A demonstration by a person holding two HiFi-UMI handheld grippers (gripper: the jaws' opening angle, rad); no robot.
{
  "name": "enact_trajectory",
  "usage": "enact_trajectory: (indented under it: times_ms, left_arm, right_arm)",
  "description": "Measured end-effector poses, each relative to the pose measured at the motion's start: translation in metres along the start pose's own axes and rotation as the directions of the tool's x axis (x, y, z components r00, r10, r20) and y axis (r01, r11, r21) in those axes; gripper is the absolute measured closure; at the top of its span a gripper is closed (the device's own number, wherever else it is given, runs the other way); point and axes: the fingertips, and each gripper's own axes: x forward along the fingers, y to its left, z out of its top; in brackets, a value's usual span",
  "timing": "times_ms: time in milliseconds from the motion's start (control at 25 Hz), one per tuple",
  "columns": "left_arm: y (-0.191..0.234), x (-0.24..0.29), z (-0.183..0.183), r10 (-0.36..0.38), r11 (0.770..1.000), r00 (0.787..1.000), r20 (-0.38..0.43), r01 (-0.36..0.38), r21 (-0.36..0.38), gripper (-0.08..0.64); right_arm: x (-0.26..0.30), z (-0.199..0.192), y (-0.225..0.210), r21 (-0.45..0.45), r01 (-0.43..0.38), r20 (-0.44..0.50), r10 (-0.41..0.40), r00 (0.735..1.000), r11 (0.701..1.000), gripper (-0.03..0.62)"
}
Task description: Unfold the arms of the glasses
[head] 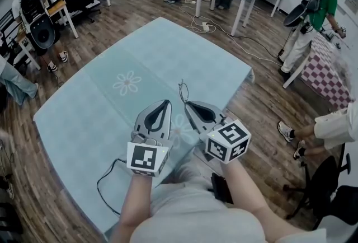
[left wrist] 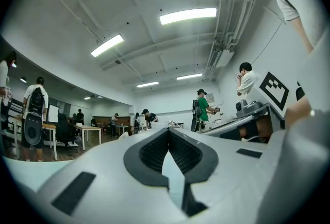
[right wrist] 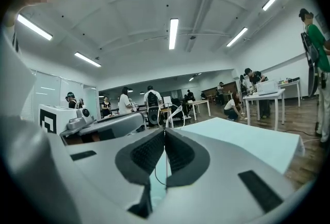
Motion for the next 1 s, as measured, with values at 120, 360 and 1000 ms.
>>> enact_trajectory:
  times_ms: [120, 360, 1000]
  left_arm:
    - [-0.002, -0.001, -0.001, -0.015, 1.0, 1.0, 0.025, 0.015, -0.002, 0.551]
    - [0.001, -0.003, -0.003, -0.025, 1.0, 0.999, 0.032, 0.025, 0.001, 0.551]
    - [0.0, -0.002, -0.008, -0.029, 1.0, 0.999, 0.016, 0.029, -0.001, 0.551]
  right_arm:
    - [0.0, -0.004, 0.0, 0.028, -0.007, -0.012, 0.007, 1.0, 1.0, 0.583]
    - [0.004, -0.009, 0.0, 0.117, -0.021, -0.022, 0.024, 0.999, 0.993, 0.583]
    - [0.003, -0.022, -0.008, 0.341, -0.049, -0.08, 0.082, 0.993, 0.939, 0.583]
